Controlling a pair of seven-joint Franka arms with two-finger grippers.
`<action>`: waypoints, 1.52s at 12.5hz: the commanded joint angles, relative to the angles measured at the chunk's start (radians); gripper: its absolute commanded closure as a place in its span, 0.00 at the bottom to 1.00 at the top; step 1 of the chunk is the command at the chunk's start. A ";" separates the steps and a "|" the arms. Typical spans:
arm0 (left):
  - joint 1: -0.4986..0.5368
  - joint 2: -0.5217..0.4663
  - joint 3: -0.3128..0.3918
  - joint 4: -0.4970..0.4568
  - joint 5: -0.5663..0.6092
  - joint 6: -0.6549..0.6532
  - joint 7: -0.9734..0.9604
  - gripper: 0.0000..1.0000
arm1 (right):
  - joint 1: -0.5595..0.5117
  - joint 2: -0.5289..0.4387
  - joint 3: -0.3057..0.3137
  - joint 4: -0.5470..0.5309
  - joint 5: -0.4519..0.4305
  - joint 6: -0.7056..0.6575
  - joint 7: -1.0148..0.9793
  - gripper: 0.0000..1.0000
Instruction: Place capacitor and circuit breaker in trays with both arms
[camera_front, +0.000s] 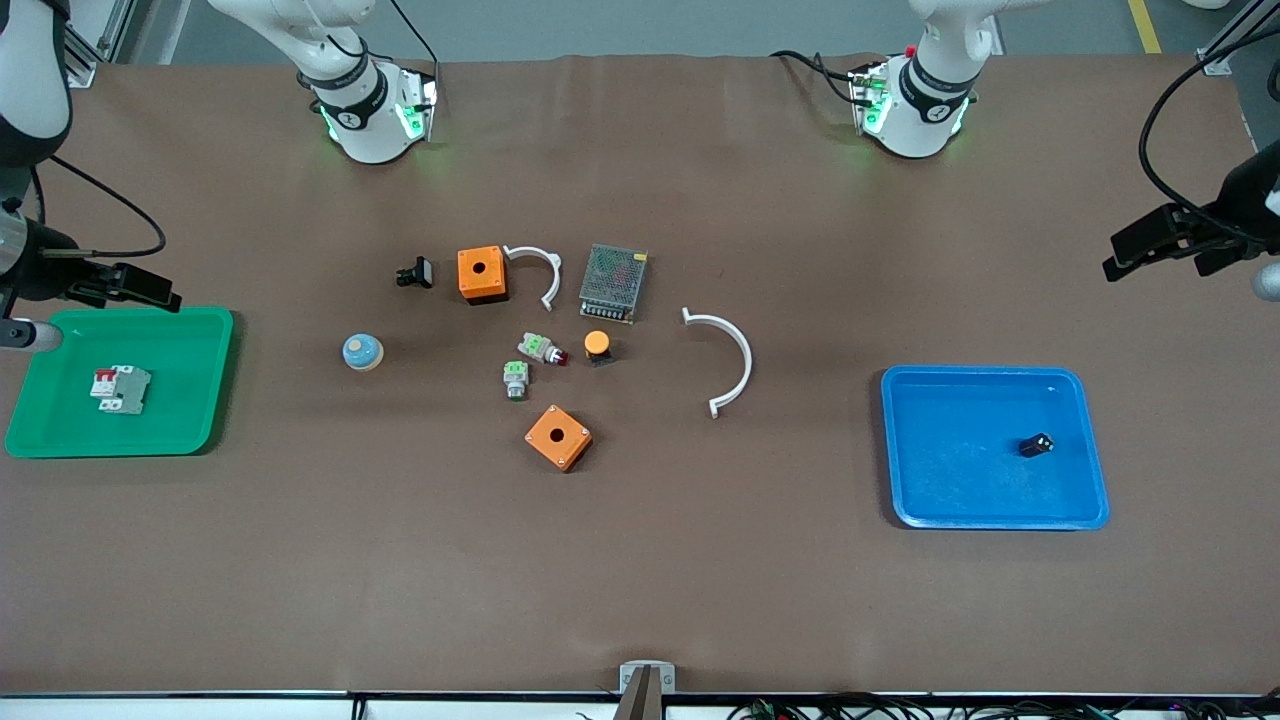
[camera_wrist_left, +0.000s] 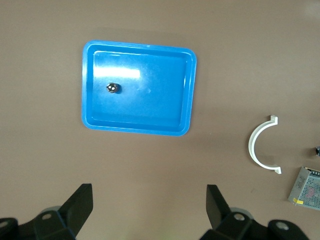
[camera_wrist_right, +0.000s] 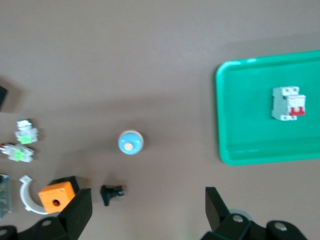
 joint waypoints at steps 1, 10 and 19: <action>-0.131 -0.052 0.098 -0.047 -0.009 -0.040 -0.020 0.00 | 0.020 -0.037 -0.010 -0.028 0.045 0.021 0.024 0.00; -0.253 -0.069 0.249 -0.049 0.006 -0.054 0.002 0.00 | 0.091 -0.021 -0.016 0.101 0.031 0.033 0.130 0.00; -0.219 -0.072 0.235 -0.072 0.004 -0.006 0.009 0.00 | 0.054 -0.022 -0.020 0.178 0.029 0.028 0.095 0.00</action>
